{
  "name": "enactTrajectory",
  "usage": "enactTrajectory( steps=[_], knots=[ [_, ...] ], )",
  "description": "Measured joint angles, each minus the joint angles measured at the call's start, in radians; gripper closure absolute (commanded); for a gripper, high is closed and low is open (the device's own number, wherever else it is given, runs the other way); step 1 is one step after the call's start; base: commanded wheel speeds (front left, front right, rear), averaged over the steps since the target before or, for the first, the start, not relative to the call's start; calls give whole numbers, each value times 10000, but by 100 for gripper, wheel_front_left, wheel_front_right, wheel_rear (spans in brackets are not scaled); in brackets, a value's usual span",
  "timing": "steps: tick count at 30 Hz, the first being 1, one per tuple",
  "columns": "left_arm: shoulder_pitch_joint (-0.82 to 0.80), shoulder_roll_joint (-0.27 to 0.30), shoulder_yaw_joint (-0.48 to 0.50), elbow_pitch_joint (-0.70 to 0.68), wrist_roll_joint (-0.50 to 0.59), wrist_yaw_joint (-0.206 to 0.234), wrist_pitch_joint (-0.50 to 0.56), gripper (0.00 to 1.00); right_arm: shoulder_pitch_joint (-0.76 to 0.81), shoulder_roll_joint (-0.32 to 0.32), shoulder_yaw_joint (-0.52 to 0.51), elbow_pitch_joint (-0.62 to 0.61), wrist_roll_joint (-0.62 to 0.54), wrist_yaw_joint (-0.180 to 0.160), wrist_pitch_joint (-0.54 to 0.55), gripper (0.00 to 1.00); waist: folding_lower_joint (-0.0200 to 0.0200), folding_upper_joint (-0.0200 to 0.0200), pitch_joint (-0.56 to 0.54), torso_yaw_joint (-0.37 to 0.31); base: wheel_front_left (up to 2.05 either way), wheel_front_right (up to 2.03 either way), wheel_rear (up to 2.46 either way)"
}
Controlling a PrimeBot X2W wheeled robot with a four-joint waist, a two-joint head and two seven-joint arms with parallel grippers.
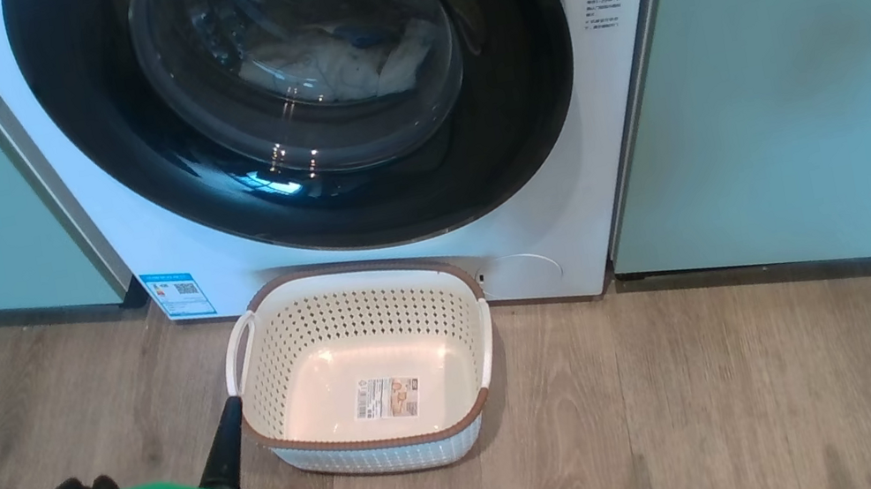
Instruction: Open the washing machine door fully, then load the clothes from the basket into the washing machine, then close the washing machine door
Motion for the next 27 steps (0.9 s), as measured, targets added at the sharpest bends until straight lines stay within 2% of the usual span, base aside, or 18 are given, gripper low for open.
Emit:
enactTrajectory(
  steps=[27],
  knots=[
    [4, -297, 337, -539, -2431, 2, 700, 100, -187, -4, -211, -163, 2824, 0, 740, 100, 0, 0, -22, 63, 0, 0, 0]
  ],
)
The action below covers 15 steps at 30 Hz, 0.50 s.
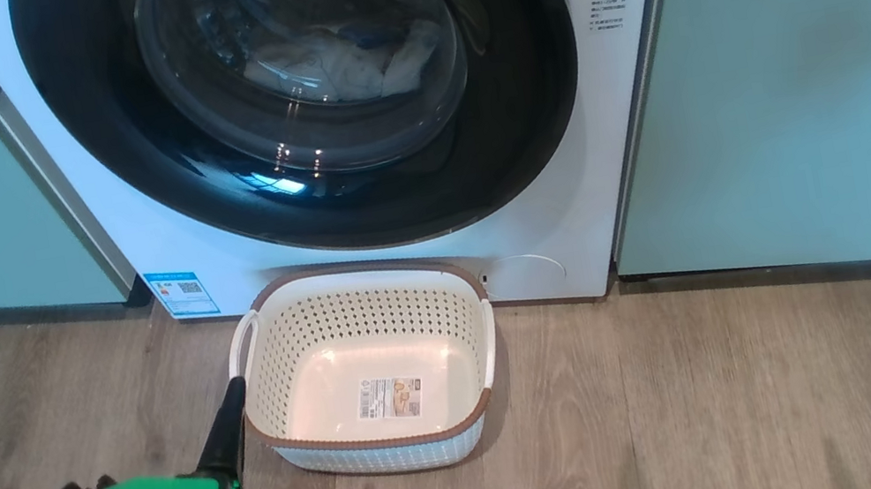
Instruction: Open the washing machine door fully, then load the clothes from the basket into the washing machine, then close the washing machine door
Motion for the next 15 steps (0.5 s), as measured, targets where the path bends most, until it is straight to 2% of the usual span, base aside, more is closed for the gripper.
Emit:
enactTrajectory(
  steps=[15],
  knots=[
    [6, -136, 130, -247, -1358, -2, 441, 100, -218, -6, -67, -109, 1570, 0, 418, 100, 0, 0, -12, 35, 0, 0, 0]
  ],
)
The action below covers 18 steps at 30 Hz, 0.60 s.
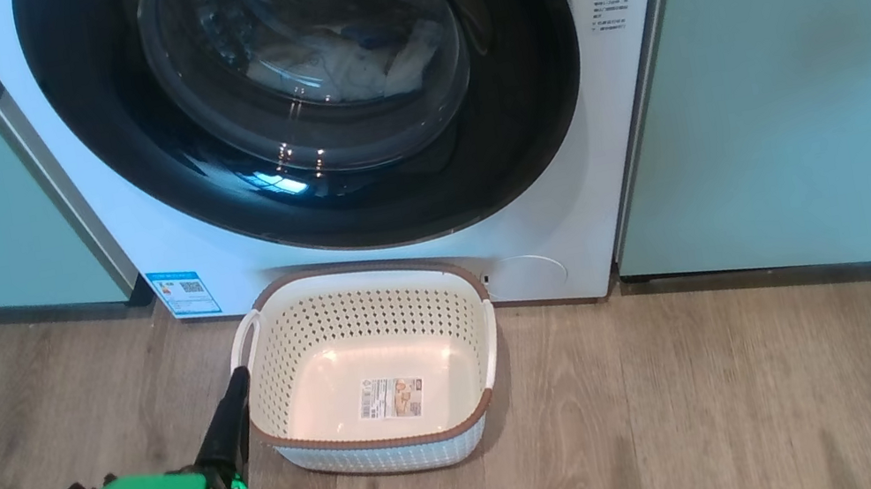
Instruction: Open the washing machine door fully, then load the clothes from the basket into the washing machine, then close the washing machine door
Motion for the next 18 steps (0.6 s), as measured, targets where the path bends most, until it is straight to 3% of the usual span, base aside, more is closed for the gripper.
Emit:
enactTrajectory(
  steps=[18],
  knots=[
    [1, -10, 61, -19, -42, 2, 0, 100, 0, -2, -2, -2, 25, 0, 0, 100, 0, 0, 0, 0, 0, 0, 0]
  ],
)
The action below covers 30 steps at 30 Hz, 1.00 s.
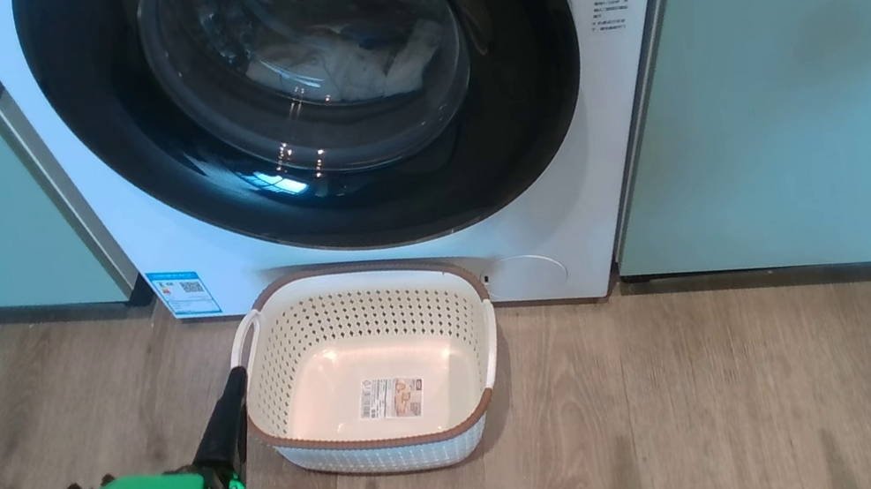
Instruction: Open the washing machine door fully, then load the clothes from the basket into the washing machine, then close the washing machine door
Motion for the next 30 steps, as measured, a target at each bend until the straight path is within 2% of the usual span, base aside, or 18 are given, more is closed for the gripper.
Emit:
enactTrajectory(
  steps=[30],
  knots=[
    [0, -4, 2, 0, 0, 0, 0, 100, 0, 0, 0, 0, 0, 0, 0, 100, 0, 0, 0, 0, 0, 0, 0]
  ],
)
